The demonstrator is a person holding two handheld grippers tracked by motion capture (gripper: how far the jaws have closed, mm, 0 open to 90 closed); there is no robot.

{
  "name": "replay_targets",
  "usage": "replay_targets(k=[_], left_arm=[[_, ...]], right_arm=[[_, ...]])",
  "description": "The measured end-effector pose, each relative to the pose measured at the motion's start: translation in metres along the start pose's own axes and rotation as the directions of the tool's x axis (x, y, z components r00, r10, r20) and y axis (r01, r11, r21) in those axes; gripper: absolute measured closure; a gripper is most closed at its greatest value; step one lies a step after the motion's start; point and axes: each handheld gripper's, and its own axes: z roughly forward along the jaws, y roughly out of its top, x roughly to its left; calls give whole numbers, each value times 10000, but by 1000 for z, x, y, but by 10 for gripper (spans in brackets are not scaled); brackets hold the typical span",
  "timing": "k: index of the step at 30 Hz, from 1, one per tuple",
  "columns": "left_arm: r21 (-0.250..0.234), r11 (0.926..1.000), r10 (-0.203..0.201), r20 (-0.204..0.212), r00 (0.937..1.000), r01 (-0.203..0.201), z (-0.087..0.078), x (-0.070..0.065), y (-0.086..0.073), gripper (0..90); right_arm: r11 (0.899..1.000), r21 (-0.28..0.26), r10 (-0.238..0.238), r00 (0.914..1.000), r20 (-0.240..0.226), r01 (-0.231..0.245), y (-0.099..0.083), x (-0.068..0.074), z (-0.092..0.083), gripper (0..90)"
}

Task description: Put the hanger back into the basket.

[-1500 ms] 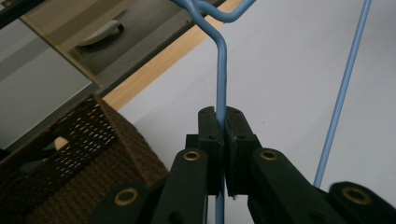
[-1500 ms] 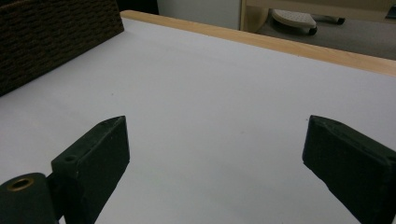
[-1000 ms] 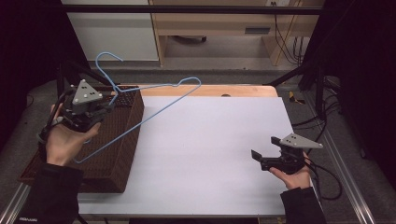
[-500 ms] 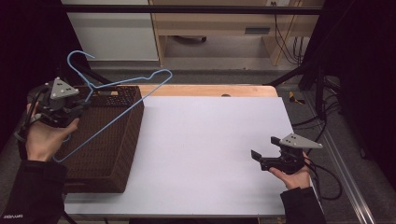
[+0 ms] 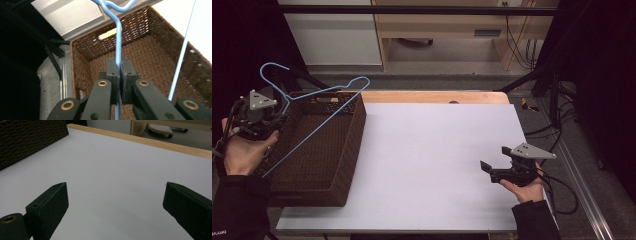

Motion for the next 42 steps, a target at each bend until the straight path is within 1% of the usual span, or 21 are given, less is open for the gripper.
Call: replay_targets(k=[5, 8, 9, 10, 11, 15, 16, 17, 18, 19, 20, 25, 28, 30, 31, 33, 34, 36, 37, 40, 42], left_arm=[[218, 9998, -41, -224, 9997, 45, 8, 6, -6, 869], [330, 9993, -160, -374, 9992, 172, 14, 11, -12, 869], [384, 9990, -202, -486, 9986, 221, 18, 13, -16, 869], [384, 9990, -202, -486, 9986, 221, 18, 13, -16, 869], [432, 9987, -265, -530, 9982, 288, 22, 16, -19, 869], [573, 9979, -259, -588, 9979, 293, 27, 18, -25, 869], [676, 9973, -235, -696, 9973, 282, 31, 18, -29, 869], [676, 9973, -235, -696, 9973, 282, 31, 18, -29, 869], [806, 9962, -267, -706, 9971, 324, 35, 18, -33, 869], [806, 9962, -267, -706, 9971, 324, 35, 18, -33, 868], [965, 9946, -305, -725, 9969, 375, 40, 18, -38, 869], [1293, 9904, -393, -766, 9963, 490, 53, 14, -47, 869], [1560, 9865, -411, -637, 9971, 506, 63, 8, -53, 869], [1632, 9854, -378, -645, 9972, 480, 67, 6, -55, 868], [1761, 9831, -400, -553, 9977, 491, 73, 3, -59, 868], [1887, 9807, -424, -496, 9979, 510, 78, 0, -62, 868], [1961, 9796, -354, -499, 9981, 445, 81, -2, -63, 868], [2073, 9774, -347, -340, 9988, 410, 86, -7, -66, 867], [2085, 9773, -319, -347, 9989, 384, 88, -9, -68, 867], [2352, 9713, -334, -143, 9993, 358, 95, -14, -71, 865], [2664, 9634, -297, -42, 9995, 298, 99, -16, -73, 864]], right_arm=[[10000, -4, -37, 10000, 8, 37, 0, 0, 0, 67], [10000, 9, -48, 10000, -8, 48, 0, 0, 1, 67], [10000, 13, -47, 10000, -10, 47, 0, 0, 1, 67], [10000, 15, -49, 10000, 1, 49, 0, 0, 1, 67], [10000, 26, -66, 10000, -10, 66, 0, 0, 1, 67], [10000, 17, -40, 10000, -1, 40, 0, 0, 1, 68], [10000, 26, -48, 10000, -20, 48, 0, 0, 1, 68], [10000, 26, -48, 10000, -20, 48, 0, 0, 1, 68], [10000, 64, -38, 10000, -2, 38, -1, 0, 1, 67], [10000, 64, -38, 10000, -2, 38, -1, 0, 1, 67], [9999, 82, -63, 10000, 18, 63, -1, 0, 2, 68], [9999, 110, -64, 10000, 9, 64, -1, 0, 2, 67], [10000, 83, -48, 10000, -9, 48, -1, 0, 2, 68], [10000, 79, -44, 10000, -6, 44, -1, 0, 2, 67], [9999, 104, -74, 10000, 13, 74, -1, 0, 2, 67], [9999, 99, -52, 10000, 5, 52, -1, 1, 2, 67], [9999, 91, -54, 10000, 5, 54, -1, 0, 2, 67], [9999, 105, -98, 10000, 15, 98, -1, 0, 1, 67], [9999, 98, -55, 10000, 28, 55, -1, 0, 1, 67], [9999, 97, -66, 10000, 26, 65, -1, 0, 2, 67], [9999, 96, -59, 10000, 16, 59, -1, 0, 2, 67]])
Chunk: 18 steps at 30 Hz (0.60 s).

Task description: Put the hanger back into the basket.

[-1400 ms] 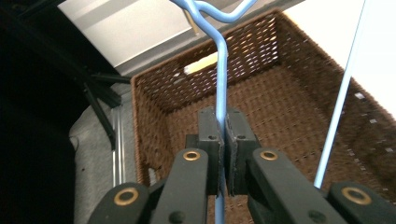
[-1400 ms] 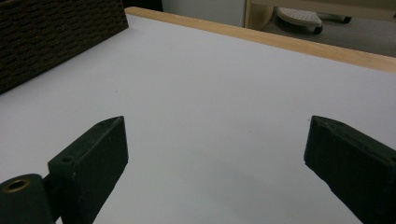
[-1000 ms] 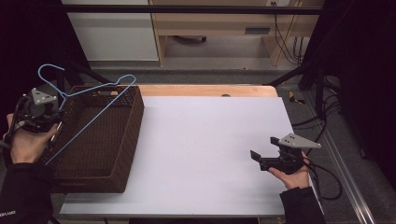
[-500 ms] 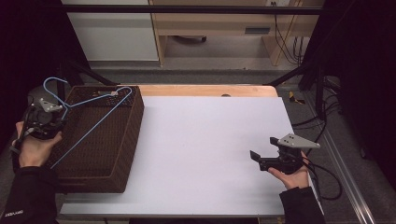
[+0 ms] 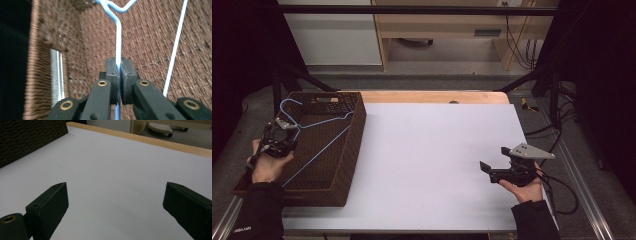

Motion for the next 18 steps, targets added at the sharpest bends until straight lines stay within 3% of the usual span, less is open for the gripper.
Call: replay_targets(k=[3, 7, 11, 15, 18], left_arm=[[246, 9997, 93, 113, 9999, -96, 4, -2, -1, 862], [232, 9997, -22, 235, 9997, 17, 2, -2, 0, 829], [-90, 9996, -275, 212, 9994, 276, -7, 0, 0, 750], [-700, 9967, -381, 342, 9987, 405, -24, 2, -2, 722], [-1649, 9841, -537, 742, 9958, 654, -44, -3, -3, 663]], right_arm=[[10000, 13, -31, 10000, 15, 31, 0, 0, 0, 67], [10000, 6, 3, 10000, 14, -3, 0, 0, 0, 66], [10000, -24, -2, 10000, 16, 2, 0, 0, -1, 66], [10000, -64, 12, 10000, 16, -12, 0, 0, -1, 66], [9999, -83, 86, 10000, 31, -86, 1, -1, -3, 66]])
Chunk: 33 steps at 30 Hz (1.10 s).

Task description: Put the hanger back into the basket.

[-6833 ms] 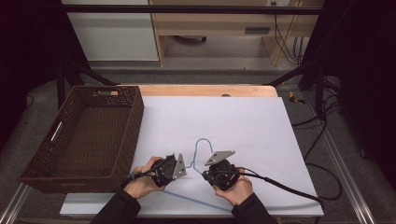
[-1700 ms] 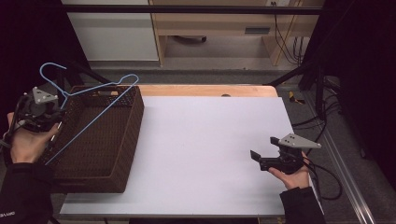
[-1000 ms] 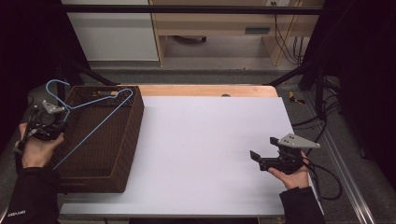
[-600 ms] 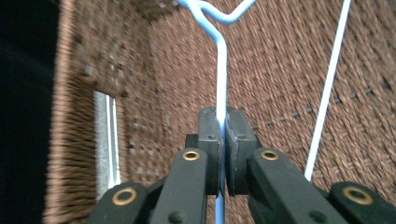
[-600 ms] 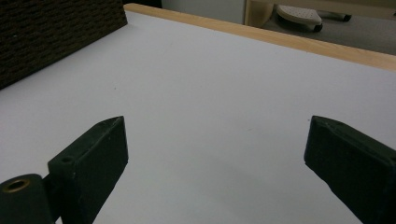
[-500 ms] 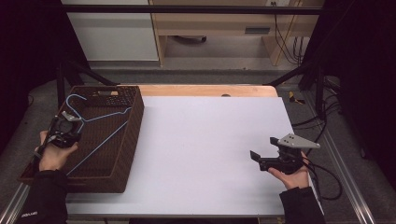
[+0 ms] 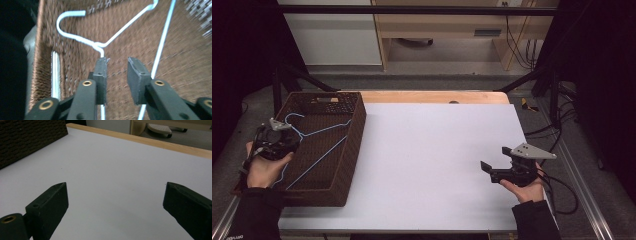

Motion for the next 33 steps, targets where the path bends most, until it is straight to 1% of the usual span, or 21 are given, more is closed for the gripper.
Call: replay_targets(k=[1, 2, 3, 5, 6, 8, 10, 11, 12, 13, 14, 17, 18, 19, 20, 22, 24, 28, 29, 31, 33], left_arm=[[-438, 9990, -103, 168, 9998, 110, -6, -4, 0, 614], [-1202, 9926, -85, 566, 9984, 153, -20, -13, 1, 591], [-1202, 9926, -85, 566, 9984, 153, -20, -13, 1, 559], [-2213, 9750, 59, 1214, 9926, 213, -36, -28, 0, 487], [-2213, 9750, 59, 1214, 9926, 213, -36, -28, 0, 467], [-3140, 9489, 302, 1897, 9814, 315, -52, -49, -1, 436], [-3494, 9363, 454, 2235, 9737, 366, -57, -60, 0, 407], [-3494, 9363, 454, 2235, 9737, 366, -57, -60, 0, 386], [-3808, 9239, 707, 2625, 9623, 360, -62, -73, 0, 364], [-3808, 9239, 707, 2625, 9623, 360, -62, -73, 0, 356], [-4041, 9142, 936, 2859, 9537, 314, -64, -87, 1, 339], [-4269, 9040, 1281, 3174, 9396, 210, -65, -107, 1, 282], [-4327, 9013, 1360, 3272, 9351, 203, -64, -112, 0, 268], [-4317, 9019, 1509, 3495, 9247, 160, -62, -121, 1, 254], [-4317, 9019, 1509, 3495, 9247, 160, -62, -121, 1, 235], [-4239, 9057, 1688, 3604, 9174, -1, -56, -141, -1, 210], [-4188, 9081, 1732, 3694, 9130, -29, -51, -151, -2, 185], [-4114, 9114, 1786, 4107, 8941, 69, -43, -165, -7, 146], [-4114, 9114, 1786, 4107, 8941, 69, -43, -165, -7, 143], [-4137, 9103, 1815, 4261, 8863, 124, -40, -168, -11, 137], [-4155, 9094, 1771, 4280, 8862, 190, -37, -169, -14, 134]], right_arm=[[10000, -32, -15, 10000, 11, 15, 0, 0, 0, 66], [10000, -62, -28, 10000, 6, 28, 0, 0, 0, 66], [10000, -62, -28, 10000, 6, 28, 0, 0, 0, 66], [9999, -102, -11, 10000, 11, 12, 0, 0, -1, 65], [9999, -102, -11, 10000, 11, 12, 0, 0, -1, 65], [9999, -123, 31, 10000, 7, -31, 0, 0, -1, 65], [9999, -153, 45, 10000, 4, -45, 0, 0, -2, 65], [9999, -172, 7, 10000, -13, -7, 0, 0, -2, 65], [9998, -214, 10, 10000, -8, -11, 0, 0, -2, 64], [9998, -214, 10, 10000, -8, -11, 0, 0, -2, 64], [9997, -240, 36, 10000, -6, -36, 0, 0, -2, 64], [9996, -281, -18, 10000, -34, 17, 0, 0, -3, 62], [9996, -296, -17, 10000, -47, 16, 0, 0, -3, 62], [9995, -310, 52, 10000, -47, -53, 1, 0, -4, 62], [9994, -337, 36, 10000, -50, -37, 1, 0, -4, 62], [9994, -335, 36, 10000, -32, -37, 0, 0, -4, 61], [9994, -357, 8, 10000, -60, -11, 0, 0, -5, 60], [9988, -482, 18, 9999, -121, -24, -1, 0, -5, 57], [9988, -489, 41, 9999, -150, -49, -1, 0, -5, 56], [9984, -564, 45, 9998, -213, -57, -2, 0, -5, 56], [9983, -580, 71, 9996, -270, -87, -2, 0, -5, 55]])
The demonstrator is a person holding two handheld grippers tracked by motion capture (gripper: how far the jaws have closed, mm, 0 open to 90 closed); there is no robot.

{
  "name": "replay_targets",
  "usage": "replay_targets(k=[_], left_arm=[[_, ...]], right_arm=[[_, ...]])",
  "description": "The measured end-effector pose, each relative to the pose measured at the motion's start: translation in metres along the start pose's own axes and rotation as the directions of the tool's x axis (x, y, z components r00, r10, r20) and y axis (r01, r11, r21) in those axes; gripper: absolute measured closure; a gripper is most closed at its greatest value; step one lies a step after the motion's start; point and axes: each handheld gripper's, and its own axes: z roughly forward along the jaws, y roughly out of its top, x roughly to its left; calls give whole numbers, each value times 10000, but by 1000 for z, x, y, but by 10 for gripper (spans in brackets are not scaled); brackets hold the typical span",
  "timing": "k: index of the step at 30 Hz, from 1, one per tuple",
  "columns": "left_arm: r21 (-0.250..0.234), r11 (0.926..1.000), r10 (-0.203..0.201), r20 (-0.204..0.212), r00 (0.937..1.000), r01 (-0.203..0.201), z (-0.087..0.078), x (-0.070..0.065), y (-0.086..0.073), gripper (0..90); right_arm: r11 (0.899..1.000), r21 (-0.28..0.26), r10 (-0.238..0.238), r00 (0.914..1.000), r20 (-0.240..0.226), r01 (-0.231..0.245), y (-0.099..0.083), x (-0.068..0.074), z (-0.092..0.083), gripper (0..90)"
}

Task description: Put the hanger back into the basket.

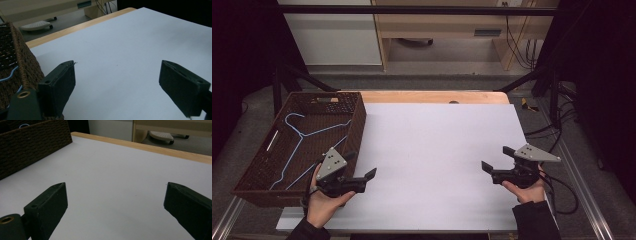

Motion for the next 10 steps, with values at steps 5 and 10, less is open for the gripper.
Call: replay_targets(k=[5, 10], left_arm=[[213, 9994, -273, 25, 9996, 273, 6, 2, -9, 126], [133, 9994, -328, -92, 9994, 329, 5, 4, -9, 124]], right_arm=[[10000, -40, -19, 10000, -2, 19, 0, 0, -1, 55], [10000, -29, -9, 10000, 9, 9, -1, -1, -1, 56]])
